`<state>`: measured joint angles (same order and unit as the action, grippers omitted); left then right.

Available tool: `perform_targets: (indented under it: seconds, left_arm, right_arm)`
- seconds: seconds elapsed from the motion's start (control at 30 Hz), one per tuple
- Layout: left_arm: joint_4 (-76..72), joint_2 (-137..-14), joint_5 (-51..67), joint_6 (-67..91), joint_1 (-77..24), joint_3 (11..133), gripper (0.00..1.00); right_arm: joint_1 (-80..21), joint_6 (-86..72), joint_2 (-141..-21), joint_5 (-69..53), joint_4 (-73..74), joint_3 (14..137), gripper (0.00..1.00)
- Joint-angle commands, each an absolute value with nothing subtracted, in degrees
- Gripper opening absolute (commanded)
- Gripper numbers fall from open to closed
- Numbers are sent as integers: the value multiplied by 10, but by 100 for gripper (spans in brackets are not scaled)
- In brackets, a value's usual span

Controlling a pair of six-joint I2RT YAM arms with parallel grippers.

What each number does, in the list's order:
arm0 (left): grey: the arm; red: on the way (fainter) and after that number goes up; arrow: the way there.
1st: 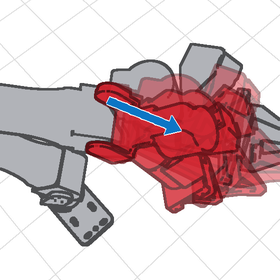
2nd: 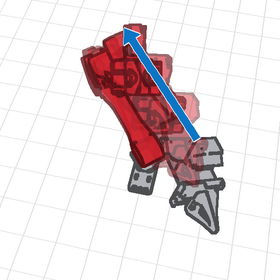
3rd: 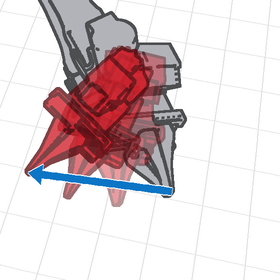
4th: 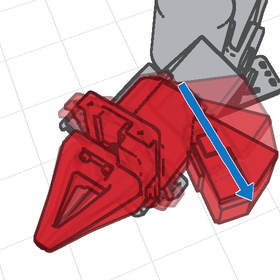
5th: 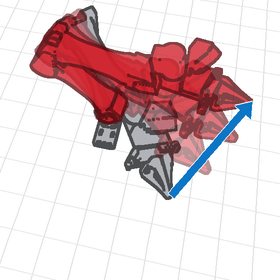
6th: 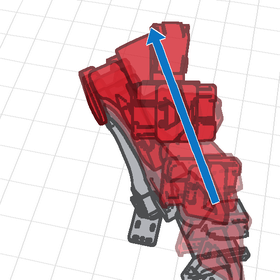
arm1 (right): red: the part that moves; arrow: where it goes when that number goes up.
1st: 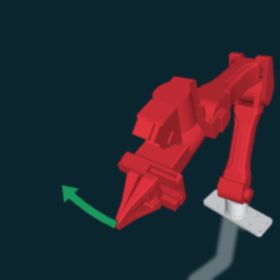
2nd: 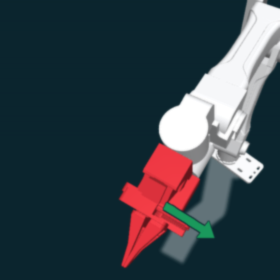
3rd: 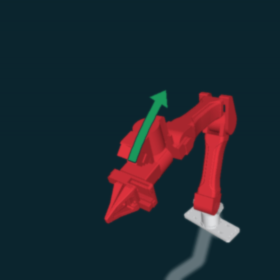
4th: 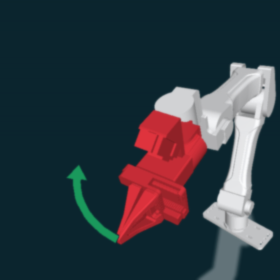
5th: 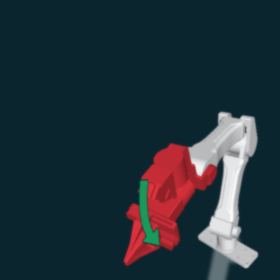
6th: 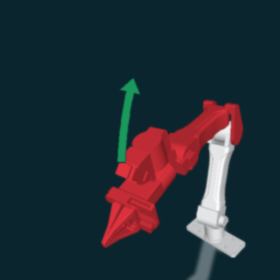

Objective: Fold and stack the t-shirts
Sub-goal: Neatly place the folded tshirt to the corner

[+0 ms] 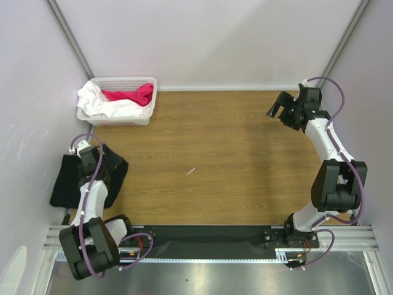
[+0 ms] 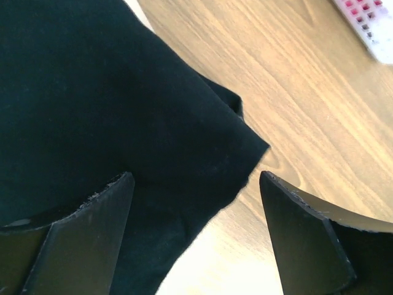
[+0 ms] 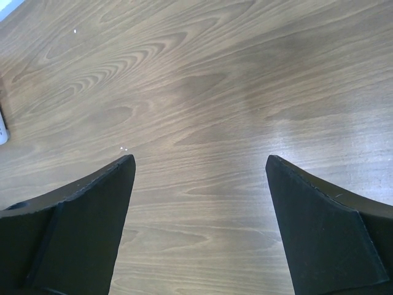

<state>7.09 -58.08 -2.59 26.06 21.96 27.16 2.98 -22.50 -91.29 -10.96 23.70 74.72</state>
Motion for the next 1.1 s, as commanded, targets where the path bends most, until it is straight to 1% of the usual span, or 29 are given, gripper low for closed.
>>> perform_targets:
  seconds: [0.0, 0.13, 0.27, 0.37, 0.43, 0.47, 0.53, 0.6, 0.77, 0.83, 0.9, 1.0, 1.03, 1.07]
  left_arm:
    - [101, -558, -73, 262, 184, 325, 89]
    - [137, -499, -88, 224, 163, 409, 93]
    - [126, -469, -18, 148, 162, 499, 95]
    - [135, -476, 72, 94, 159, 540, 96]
    - [164, -496, 83, 76, 149, 581, 97]
    - [180, -505, 83, 75, 146, 610, 97]
    - [220, -534, 84, 69, 134, 637, 100]
    - [237, -550, 102, 53, 120, 668, 100]
    - [227, -548, 156, 21, 119, 683, 100]
    - [212, -538, 197, 22, 119, 674, 100]
    - [189, -525, 210, 35, 113, 647, 100]
    - [162, -496, 195, 66, 104, 591, 100]
    - [153, -488, 185, 79, 103, 559, 100]
    - [144, -473, 178, 103, 103, 544, 100]
  right_arm:
    - [38, -214, -891, -119, 234, 788, 94]
    - [44, -218, -898, -126, 233, 819, 94]
    - [48, -216, -905, -148, 215, 851, 94]
    - [52, -211, -911, -173, 198, 880, 95]
    - [54, -214, -923, -204, 195, 903, 96]
    - [55, -221, -928, -207, 203, 933, 96]
    - [59, -233, -938, -209, 212, 957, 96]
    - [63, -238, -934, -204, 207, 969, 97]
    - [71, -243, -886, -178, 148, 925, 98]
    - [71, -234, -855, -174, 133, 903, 99]
    - [71, -233, -833, -170, 130, 857, 100]
    - [71, -238, -781, -167, 124, 796, 100]
    - [71, -241, -767, -165, 107, 740, 100]
    - [71, -250, -734, -164, 93, 711, 100]
